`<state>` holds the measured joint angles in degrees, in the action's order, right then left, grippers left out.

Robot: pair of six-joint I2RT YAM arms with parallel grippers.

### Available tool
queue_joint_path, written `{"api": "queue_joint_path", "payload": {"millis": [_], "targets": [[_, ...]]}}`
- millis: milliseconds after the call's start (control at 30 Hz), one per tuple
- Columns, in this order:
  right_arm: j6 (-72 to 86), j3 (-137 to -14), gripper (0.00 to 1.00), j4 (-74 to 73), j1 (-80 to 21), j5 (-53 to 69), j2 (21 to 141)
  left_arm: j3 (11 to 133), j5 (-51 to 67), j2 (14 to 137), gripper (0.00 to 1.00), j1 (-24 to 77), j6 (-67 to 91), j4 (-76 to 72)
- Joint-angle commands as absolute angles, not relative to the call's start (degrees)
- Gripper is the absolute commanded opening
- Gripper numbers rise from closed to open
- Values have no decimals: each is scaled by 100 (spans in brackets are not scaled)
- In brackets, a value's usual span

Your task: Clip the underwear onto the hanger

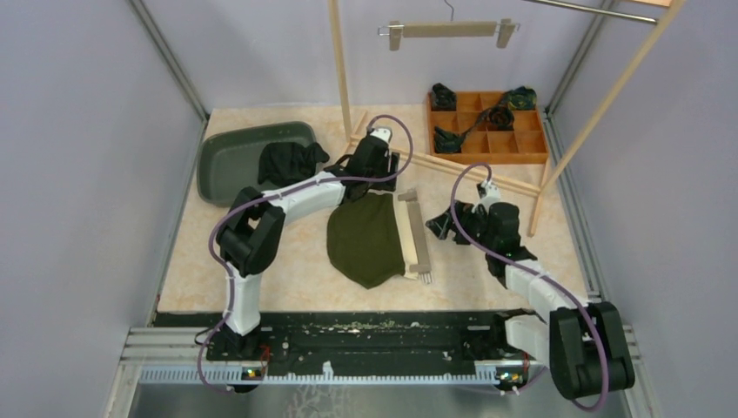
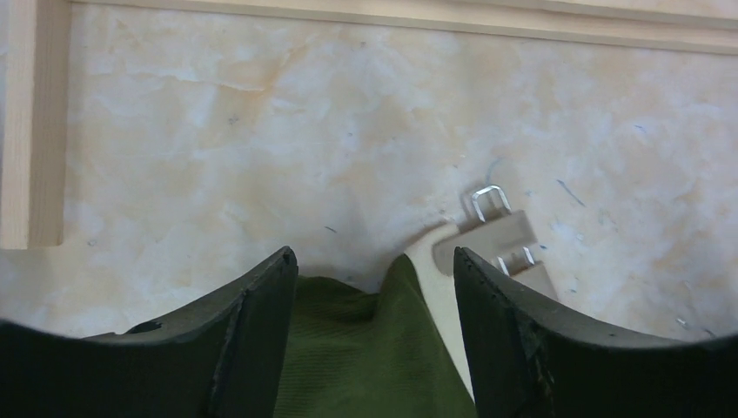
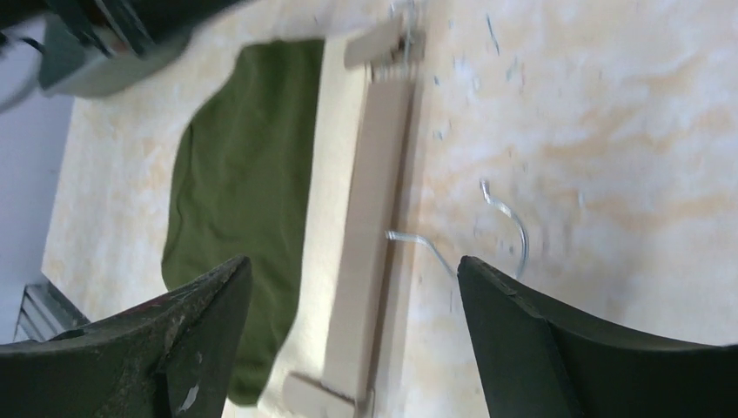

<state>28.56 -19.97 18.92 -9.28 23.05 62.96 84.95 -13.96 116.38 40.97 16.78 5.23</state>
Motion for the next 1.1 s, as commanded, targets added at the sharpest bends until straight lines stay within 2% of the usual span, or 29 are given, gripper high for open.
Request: {"api": "queue_joint_path", "payload": {"millis": [0,200,467,833,1067], "targets": [[2735,-1673,85,1255,-1010,2328,5774,8469,-786,11074,72,4157,1814,633],[2904,-1423,78,1184,-1038,2504,5426,7796,-15,10723,71,4220,2282,139],[3209,-1417,75,1337,-1188,2625,5805,7324,383,10708,71,4280,2599,-399],[3764,-989,73,2543,-1371,2735,6448,6489,696,10622,69,4345,2996,-1464],[4139,-814,68,3736,-1506,2901,7174,6386,661,10727,69,4454,3052,-1709]]}}
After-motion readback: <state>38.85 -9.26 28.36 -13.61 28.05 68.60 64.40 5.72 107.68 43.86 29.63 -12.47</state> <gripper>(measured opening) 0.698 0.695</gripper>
